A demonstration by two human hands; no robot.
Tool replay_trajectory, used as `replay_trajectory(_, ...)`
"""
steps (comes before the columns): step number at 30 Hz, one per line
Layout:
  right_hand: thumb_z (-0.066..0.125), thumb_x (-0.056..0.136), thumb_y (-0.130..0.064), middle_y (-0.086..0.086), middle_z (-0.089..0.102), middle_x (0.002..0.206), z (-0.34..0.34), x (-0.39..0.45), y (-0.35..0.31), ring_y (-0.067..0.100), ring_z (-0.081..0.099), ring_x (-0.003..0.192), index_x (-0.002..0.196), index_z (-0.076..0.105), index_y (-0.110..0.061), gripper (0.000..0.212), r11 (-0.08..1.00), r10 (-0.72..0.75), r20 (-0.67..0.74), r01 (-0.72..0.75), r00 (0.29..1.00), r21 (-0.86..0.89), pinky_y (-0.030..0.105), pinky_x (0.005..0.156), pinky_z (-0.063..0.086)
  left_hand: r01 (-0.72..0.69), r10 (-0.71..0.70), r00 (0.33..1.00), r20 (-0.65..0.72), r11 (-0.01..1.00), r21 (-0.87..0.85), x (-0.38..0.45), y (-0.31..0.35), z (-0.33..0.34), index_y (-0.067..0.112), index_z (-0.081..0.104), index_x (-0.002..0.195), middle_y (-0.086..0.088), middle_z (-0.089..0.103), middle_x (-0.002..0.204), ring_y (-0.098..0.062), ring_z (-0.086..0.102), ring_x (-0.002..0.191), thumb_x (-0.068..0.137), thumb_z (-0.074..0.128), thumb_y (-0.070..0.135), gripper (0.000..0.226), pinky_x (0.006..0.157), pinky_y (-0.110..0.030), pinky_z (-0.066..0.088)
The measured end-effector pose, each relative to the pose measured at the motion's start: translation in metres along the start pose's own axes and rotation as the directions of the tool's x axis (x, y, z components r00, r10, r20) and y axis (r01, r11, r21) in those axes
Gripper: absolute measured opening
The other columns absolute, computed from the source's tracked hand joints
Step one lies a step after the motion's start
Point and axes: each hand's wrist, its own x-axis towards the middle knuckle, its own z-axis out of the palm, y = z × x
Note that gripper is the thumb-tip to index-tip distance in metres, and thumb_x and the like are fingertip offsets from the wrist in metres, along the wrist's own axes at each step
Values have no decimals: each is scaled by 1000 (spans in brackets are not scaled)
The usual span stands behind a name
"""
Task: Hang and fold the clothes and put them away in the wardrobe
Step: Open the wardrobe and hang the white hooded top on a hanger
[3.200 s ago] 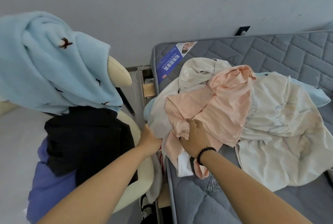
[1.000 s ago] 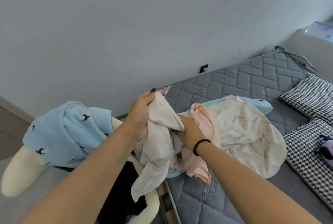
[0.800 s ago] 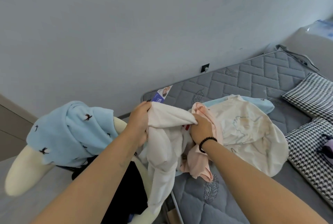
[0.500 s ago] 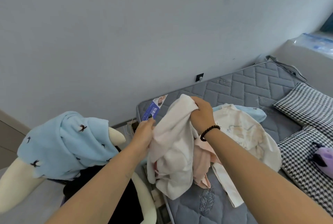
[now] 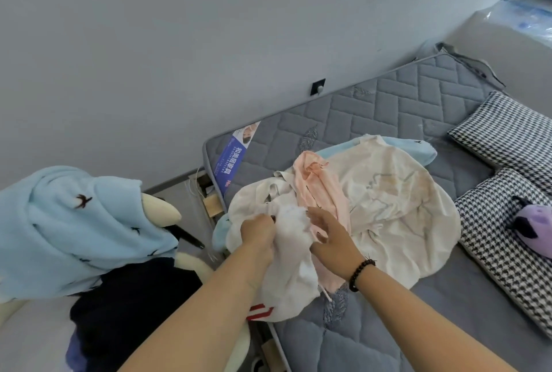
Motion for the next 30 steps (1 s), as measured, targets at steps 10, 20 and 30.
replay_trajectory(10,83,62,-50,10,-2,157,-36,133,84,33,19,142,150,8,-27,119,837,435,-444,-534,784,-123,45,110,29,-44,7,975,-224,986,-161,113,-31,6,17,53,131,-5,60,118,-31,59,105,94,43,4,41,95,-48,51)
replay_trajectory(20,75,69,-30,12,35,144,-27,184,169,33,47,118,148,8,-31,103,782,499,-288,-568,817,-257,38,94,46,-184,129,835,-535,982,-51,159,-41,27,8,42,138,-18,41,140,-32,47,122,95,53,20,46,101,-42,43)
replay_trajectory(30,51,88,-17,-1,57,113,-41,113,113,20,51,95,125,40,-21,39,947,281,-373,-318,885,-41,30,70,40,-253,201,967,154,751,610,114,-31,62,8,45,129,2,55,115,-20,55,103,70,80,29,72,79,-27,41)
